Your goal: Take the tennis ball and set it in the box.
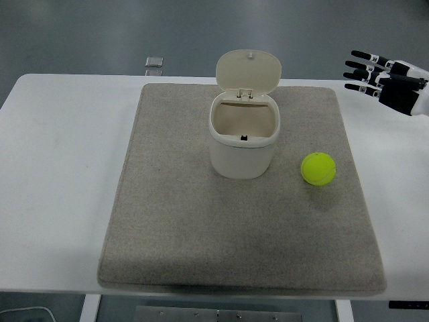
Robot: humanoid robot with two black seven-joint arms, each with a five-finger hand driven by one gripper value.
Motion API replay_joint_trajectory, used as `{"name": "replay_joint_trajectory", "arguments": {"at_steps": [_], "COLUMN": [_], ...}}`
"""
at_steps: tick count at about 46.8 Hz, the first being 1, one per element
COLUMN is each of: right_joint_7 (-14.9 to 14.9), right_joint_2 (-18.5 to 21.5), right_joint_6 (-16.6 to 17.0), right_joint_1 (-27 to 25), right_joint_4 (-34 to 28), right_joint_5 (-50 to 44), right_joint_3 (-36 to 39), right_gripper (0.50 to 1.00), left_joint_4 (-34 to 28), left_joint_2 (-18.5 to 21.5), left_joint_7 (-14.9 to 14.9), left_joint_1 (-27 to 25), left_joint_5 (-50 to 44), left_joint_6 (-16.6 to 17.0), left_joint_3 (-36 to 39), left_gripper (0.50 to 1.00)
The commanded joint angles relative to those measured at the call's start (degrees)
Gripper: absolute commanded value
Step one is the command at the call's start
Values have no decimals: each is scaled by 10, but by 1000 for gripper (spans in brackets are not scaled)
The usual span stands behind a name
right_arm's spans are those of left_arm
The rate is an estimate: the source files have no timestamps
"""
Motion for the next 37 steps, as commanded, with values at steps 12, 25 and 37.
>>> {"name": "replay_joint_trajectory", "arguments": {"at_steps": [12,25,37], "right_joint_7": [1,1,26], "right_joint_2": [-15,-26,-37], "right_joint_6": [2,36,95], "right_joint_1": [-1,1,1], "right_joint_4": [0,-1,-2], "right_joint_5": [0,-14,-79], "right_joint_3": [3,0,-1], "right_gripper": [915,915,915], "left_joint_4": [0,0,0], "left_joint_2": [0,0,0], "left_joint_7": [1,0,1], "left_joint_1": [0,0,0], "left_joint_5": [0,0,0], "left_joint_6": [0,0,0], "left_joint_3": [0,0,0], "left_gripper": [992,992,992]}}
